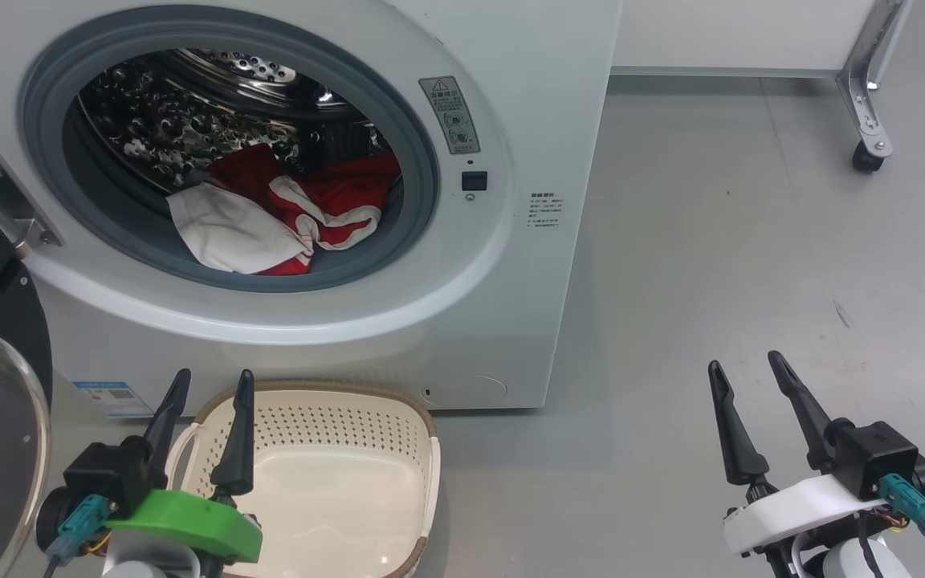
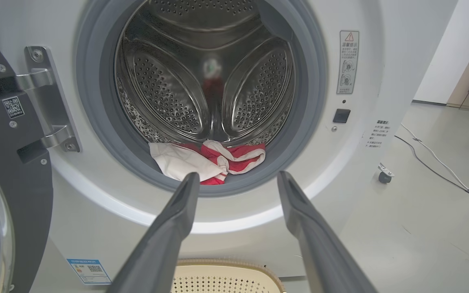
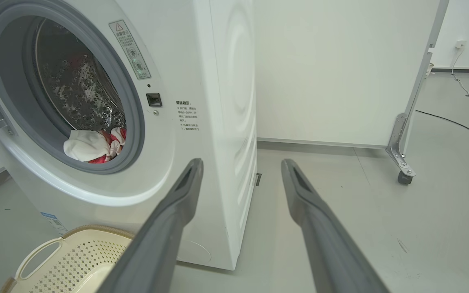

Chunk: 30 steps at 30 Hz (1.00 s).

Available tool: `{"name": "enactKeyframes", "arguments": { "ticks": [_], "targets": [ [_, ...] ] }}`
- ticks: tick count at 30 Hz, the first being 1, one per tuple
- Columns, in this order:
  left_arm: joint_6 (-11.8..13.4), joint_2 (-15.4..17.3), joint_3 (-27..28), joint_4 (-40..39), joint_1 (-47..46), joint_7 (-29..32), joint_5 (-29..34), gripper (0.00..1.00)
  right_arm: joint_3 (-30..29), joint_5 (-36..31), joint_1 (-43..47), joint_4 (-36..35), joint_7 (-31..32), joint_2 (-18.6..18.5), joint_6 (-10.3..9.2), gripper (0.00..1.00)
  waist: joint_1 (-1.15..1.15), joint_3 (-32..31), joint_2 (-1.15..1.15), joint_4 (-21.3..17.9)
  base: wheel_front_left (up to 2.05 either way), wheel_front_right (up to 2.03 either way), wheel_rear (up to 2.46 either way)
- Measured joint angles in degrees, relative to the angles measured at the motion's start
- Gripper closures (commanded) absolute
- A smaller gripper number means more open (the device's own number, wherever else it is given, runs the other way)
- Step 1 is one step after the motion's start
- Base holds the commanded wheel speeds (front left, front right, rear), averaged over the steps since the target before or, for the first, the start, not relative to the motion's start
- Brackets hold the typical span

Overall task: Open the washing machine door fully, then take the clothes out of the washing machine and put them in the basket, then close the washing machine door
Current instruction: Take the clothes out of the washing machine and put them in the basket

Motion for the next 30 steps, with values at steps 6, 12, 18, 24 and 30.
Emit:
{"name": "enactKeyframes", "arguments": {
  "ticks": [6,12,18,24,30],
  "targets": [
    [0.0,0.0,-0.09,0.0,0.0,0.01,0.0,0.0,-0.07,0.0,0.0,0.0,0.0,0.01,0.0,0.0,0.0,0.05,0.0,-0.03,0.0,0.0,0.0],
    [0.0,0.0,-0.09,0.0,0.0,0.01,0.0,0.0,-0.12,0.0,0.0,-0.01,0.0,0.12,0.0,0.0,0.0,0.14,0.0,-0.01,0.0,0.0,0.0],
    [0.0,0.14,-0.08,-0.02,0.0,0.01,0.0,0.0,-0.13,0.0,0.0,-0.02,0.0,0.27,0.0,0.0,0.0,0.31,0.0,-0.04,0.0,0.0,0.0],
    [0.67,0.76,0.79,-1.0,-0.01,0.1,0.23,0.0,0.18,0.0,0.0,-0.64,-0.01,0.42,0.0,0.0,0.0,1.26,0.0,-0.36,0.0,0.0,0.0],
    [1.62,1.32,1.33,-2.54,-0.13,0.84,0.47,0.0,0.34,0.0,-0.05,-1.47,-0.07,0.56,0.0,0.0,0.0,3.52,0.0,-0.87,0.0,0.0,0.0]
  ]
}}
